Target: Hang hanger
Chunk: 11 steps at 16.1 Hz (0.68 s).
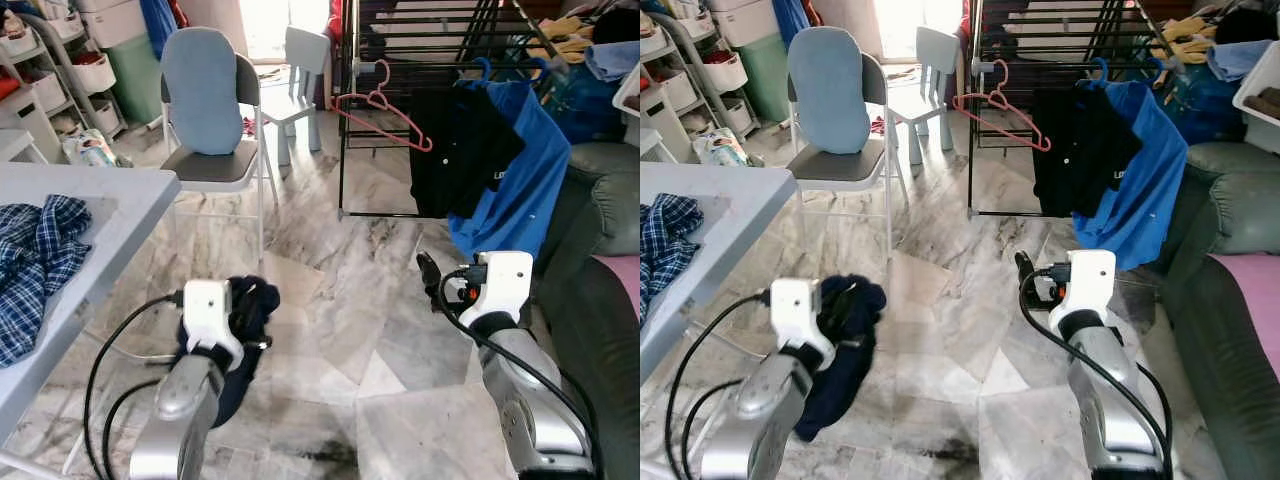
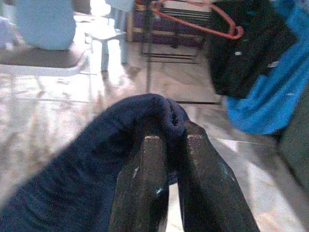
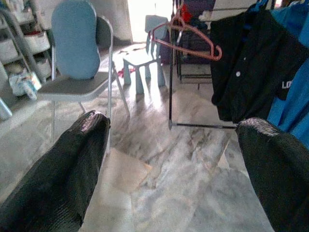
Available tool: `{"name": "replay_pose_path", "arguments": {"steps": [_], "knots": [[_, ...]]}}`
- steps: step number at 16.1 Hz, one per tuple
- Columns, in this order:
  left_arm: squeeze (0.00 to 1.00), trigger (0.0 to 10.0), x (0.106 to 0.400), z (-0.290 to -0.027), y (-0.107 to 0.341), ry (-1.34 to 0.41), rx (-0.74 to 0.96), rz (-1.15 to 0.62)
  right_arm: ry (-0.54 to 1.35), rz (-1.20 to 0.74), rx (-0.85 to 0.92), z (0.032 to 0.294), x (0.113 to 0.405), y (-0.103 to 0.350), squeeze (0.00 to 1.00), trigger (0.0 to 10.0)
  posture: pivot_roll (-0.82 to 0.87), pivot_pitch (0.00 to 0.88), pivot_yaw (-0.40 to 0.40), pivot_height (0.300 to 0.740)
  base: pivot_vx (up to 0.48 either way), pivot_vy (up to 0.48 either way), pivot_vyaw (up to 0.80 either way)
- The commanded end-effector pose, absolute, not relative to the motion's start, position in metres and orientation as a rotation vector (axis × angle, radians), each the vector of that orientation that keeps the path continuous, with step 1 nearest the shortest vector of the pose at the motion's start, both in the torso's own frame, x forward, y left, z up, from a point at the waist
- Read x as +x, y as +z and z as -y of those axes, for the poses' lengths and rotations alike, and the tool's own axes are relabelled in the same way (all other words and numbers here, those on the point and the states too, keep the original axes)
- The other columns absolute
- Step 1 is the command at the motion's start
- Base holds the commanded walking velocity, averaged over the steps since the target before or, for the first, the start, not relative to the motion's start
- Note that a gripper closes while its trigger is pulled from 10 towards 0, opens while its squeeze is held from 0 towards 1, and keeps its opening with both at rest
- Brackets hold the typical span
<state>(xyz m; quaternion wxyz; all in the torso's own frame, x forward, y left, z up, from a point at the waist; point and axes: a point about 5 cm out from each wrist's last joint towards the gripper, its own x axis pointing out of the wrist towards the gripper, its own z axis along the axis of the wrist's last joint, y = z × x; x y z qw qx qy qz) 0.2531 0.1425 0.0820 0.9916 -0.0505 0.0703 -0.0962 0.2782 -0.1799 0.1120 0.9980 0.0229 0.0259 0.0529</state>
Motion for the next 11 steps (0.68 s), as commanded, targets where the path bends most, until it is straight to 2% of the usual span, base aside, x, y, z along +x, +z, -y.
{"name": "replay_pose_path", "arguments": {"steps": [1,4,7,9,11], "knots": [[0.00,10.0,0.248,-0.148,0.090,-0.158,-0.019,-0.063,0.142,-0.040,0.012,0.177,0.270,0.114,0.00,10.0,-0.10,0.000,0.036,0.740,0.000,0.000,0.00],[0.00,10.0,0.244,-0.161,0.091,-0.070,-0.040,-0.051,0.105,-0.038,-0.004,0.197,0.255,0.118,0.00,10.0,-0.10,0.000,0.041,0.740,0.000,0.000,0.00],[0.00,10.0,0.245,-0.166,0.089,-0.127,0.000,-0.059,0.092,-0.077,-0.060,0.203,0.255,0.116,0.00,10.0,-0.11,0.000,0.054,0.740,0.000,0.000,0.00],[0.00,10.0,0.239,-0.179,0.085,-0.134,0.038,-0.074,0.115,-0.060,-0.129,0.206,0.247,0.121,0.00,10.0,-0.11,0.000,0.052,0.740,0.000,0.000,0.00],[0.00,10.0,0.229,-0.190,0.075,-0.099,0.045,-0.110,0.086,-0.060,-0.103,0.207,0.245,0.120,0.00,10.0,-0.11,0.000,0.043,0.740,0.000,0.000,0.00]]}}
